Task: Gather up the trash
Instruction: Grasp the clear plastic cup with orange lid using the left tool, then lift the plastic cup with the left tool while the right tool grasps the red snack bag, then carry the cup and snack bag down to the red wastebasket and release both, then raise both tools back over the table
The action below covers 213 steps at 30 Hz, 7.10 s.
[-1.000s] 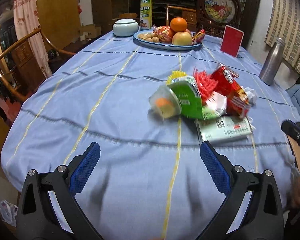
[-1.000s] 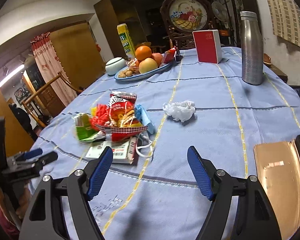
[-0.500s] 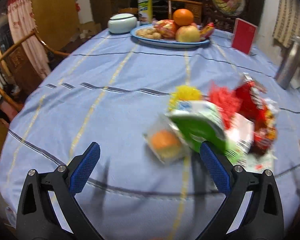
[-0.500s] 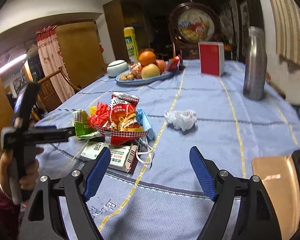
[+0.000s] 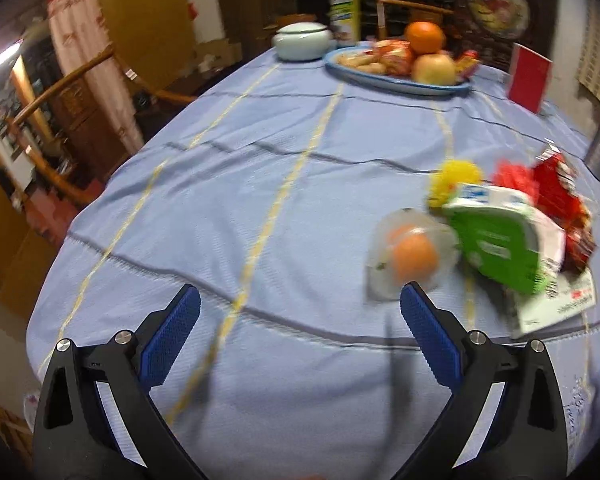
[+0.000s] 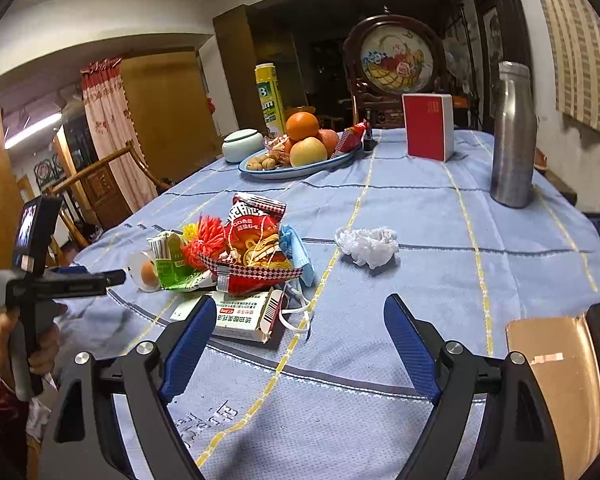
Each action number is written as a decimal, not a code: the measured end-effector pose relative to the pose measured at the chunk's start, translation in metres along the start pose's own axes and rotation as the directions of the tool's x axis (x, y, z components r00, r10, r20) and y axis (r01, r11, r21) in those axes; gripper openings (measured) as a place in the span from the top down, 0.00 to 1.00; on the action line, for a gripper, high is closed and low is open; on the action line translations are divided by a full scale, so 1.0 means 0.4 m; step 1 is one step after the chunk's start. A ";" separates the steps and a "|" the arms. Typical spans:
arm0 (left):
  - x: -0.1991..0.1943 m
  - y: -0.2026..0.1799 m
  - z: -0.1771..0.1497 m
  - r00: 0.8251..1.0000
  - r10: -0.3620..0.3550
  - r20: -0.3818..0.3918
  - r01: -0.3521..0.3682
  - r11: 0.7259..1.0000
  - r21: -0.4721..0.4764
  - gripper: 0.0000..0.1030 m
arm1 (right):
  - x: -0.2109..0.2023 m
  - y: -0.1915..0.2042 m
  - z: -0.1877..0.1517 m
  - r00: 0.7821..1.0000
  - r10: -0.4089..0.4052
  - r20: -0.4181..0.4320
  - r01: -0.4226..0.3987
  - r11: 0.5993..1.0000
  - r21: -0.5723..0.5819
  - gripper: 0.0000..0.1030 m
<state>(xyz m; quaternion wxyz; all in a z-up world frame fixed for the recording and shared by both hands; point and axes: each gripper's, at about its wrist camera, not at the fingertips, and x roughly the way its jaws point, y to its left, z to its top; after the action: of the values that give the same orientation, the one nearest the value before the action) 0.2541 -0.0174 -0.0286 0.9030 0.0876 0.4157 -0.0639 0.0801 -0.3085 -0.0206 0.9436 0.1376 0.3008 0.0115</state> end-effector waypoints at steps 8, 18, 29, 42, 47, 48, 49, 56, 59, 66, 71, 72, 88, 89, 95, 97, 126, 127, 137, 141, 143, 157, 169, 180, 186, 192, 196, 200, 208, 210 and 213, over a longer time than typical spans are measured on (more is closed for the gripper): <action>0.042 -0.110 0.034 0.999 -0.053 -0.006 0.053 0.997 0.051 0.06 | 0.008 -0.013 0.000 1.000 0.020 -0.013 -0.020 0.999 0.030 0.18; 0.101 -0.082 0.065 0.998 0.042 -0.042 -0.040 0.998 0.038 0.06 | 0.015 -0.029 0.000 0.998 0.048 -0.029 -0.046 0.996 0.073 0.18; 0.112 -0.030 0.048 0.996 0.011 -0.091 -0.012 1.000 -0.004 0.06 | 0.024 -0.029 0.001 0.998 0.047 -0.044 -0.043 0.996 0.076 0.18; 0.086 0.003 0.048 0.990 -0.138 -0.020 0.135 0.986 -0.096 0.45 | 0.041 -0.011 0.001 0.996 0.003 -0.090 0.001 0.999 0.046 0.18; 0.064 0.011 0.046 0.983 -0.181 0.032 0.183 0.977 -0.112 0.45 | 0.095 0.001 0.022 0.986 0.007 -0.169 0.003 0.998 0.058 0.18; 0.062 0.013 0.045 0.982 -0.186 0.035 0.189 0.975 -0.114 0.45 | 0.104 0.008 0.031 0.985 0.010 -0.175 0.000 0.998 0.059 0.18; 0.061 0.014 0.045 0.981 -0.188 0.037 0.191 0.975 -0.115 0.45 | 0.114 0.021 0.049 0.985 0.017 -0.173 -0.007 0.998 0.055 0.18; 0.056 0.011 0.045 0.975 -0.215 0.046 0.219 0.970 -0.101 0.45 | 0.176 0.100 0.132 0.987 -0.005 -0.161 -0.002 0.999 -0.039 0.18; 0.056 0.010 0.045 0.972 -0.229 0.046 0.233 0.968 -0.099 0.45 | 0.219 0.104 0.152 0.983 -0.012 -0.184 0.006 1.000 -0.029 0.17; 0.059 0.004 0.045 0.967 -0.250 0.041 0.253 0.964 -0.086 0.45 | 0.292 0.112 0.131 0.973 -0.039 -0.227 0.026 0.998 -0.059 0.29; 0.059 0.000 0.046 0.966 -0.256 0.041 0.258 0.963 -0.076 0.45 | 0.253 0.106 0.149 0.986 0.025 -0.162 -0.032 0.999 -0.038 0.68; 0.059 0.001 0.045 0.965 -0.257 0.043 0.260 0.962 -0.077 0.45 | 0.232 0.103 0.157 0.992 0.037 -0.123 -0.041 0.999 -0.032 0.68; -0.019 0.021 0.011 0.956 -0.284 0.069 0.291 0.949 -0.124 0.45 | 0.087 0.045 0.167 0.994 0.108 0.020 -0.109 0.992 0.061 0.68; -0.032 0.023 0.008 0.957 -0.279 0.075 0.287 0.950 -0.123 0.45 | 0.075 0.047 0.165 0.993 0.112 0.026 -0.113 0.992 0.061 0.68; -0.125 0.052 -0.013 0.957 -0.265 0.121 0.279 0.953 -0.122 0.45 | -0.014 0.060 0.162 0.987 0.140 0.076 -0.143 0.989 0.043 0.68; -0.159 0.063 -0.027 0.958 -0.252 0.135 0.268 0.956 -0.119 0.45 | -0.039 0.072 0.159 0.984 0.151 0.090 -0.155 0.987 0.034 0.68; -0.413 0.380 -0.406 0.991 -0.062 0.116 0.088 0.967 -0.238 0.45 | -0.224 0.411 0.021 0.919 0.395 0.005 -0.390 0.908 -0.153 0.67; -0.394 0.402 -0.435 0.995 -0.053 0.083 0.072 0.966 -0.248 0.45 | -0.218 0.434 0.015 0.914 0.406 -0.015 -0.404 0.901 -0.159 0.67; -0.232 0.553 -0.643 0.989 -0.006 -0.145 -0.048 0.930 -0.365 0.17 | -0.152 0.640 -0.064 0.869 0.450 -0.209 -0.490 0.842 -0.226 0.67; -0.234 0.618 -0.684 0.990 0.003 -0.141 -0.064 0.902 -0.427 0.13 | -0.112 0.732 -0.112 0.836 0.457 -0.305 -0.533 0.810 -0.246 0.67; -0.254 0.651 -0.693 0.991 0.054 -0.126 -0.105 0.889 -0.445 0.09 | -0.096 0.769 -0.136 0.821 0.457 -0.343 -0.550 0.795 -0.257 0.67; -0.308 0.794 -0.768 0.948 0.283 -0.148 -0.318 0.801 -0.508 0.07 | 0.034 1.057 -0.343 0.672 0.397 -0.626 -0.676 0.673 -0.299 0.67; -0.295 0.817 -0.788 0.952 0.262 -0.155 -0.304 0.794 -0.526 0.07 | 0.064 1.135 -0.386 0.662 0.365 -0.655 -0.679 0.662 -0.317 0.54; -0.315 0.782 -0.757 0.946 0.295 -0.133 -0.321 0.814 -0.484 0.07 | 0.068 1.132 -0.389 0.642 0.398 -0.655 -0.705 0.643 -0.300 0.20; -0.329 0.773 -0.753 0.944 0.308 -0.120 -0.327 0.815 -0.478 0.07 | 0.050 1.106 -0.354 0.685 0.405 -0.606 -0.681 0.652 -0.334 0.20; -0.356 0.714 -0.713 0.944 0.321 -0.071 -0.320 0.847 -0.426 0.07 | 0.023 1.035 -0.301 0.751 0.403 -0.523 -0.623 0.694 -0.360 0.20; -0.377 0.648 -0.668 0.953 0.302 -0.023 -0.287 0.877 -0.385 0.07 | -0.009 0.966 -0.254 0.795 0.403 -0.452 -0.578 0.728 -0.368 0.20; -0.402 0.565 -0.615 0.955 0.294 0.033 -0.268 0.907 -0.325 0.07 | -0.048 0.880 -0.207 0.827 0.413 -0.380 -0.542 0.765 -0.348 0.20; -0.443 0.356 -0.508 0.960 0.243 0.141 -0.217 0.960 -0.178 0.07 | -0.112 0.679 -0.130 0.897 0.376 -0.232 -0.434 0.847 -0.307 0.19; -0.449 0.312 -0.487 0.960 0.230 0.159 -0.207 0.967 -0.150 0.07 | -0.122 0.624 -0.113 0.912 0.360 -0.195 -0.404 0.869 -0.286 0.18; -0.450 0.236 -0.450 0.963 0.197 0.185 -0.180 0.978 -0.103 0.07 | -0.135 0.553 -0.101 0.938 0.313 -0.149 -0.342 0.902 -0.265 0.18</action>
<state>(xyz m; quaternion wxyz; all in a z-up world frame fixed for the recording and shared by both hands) 0.0224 0.1206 0.0036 0.9442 0.0814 0.3176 0.0320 0.0264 -0.0911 0.0373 0.9214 0.0474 0.3165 0.2205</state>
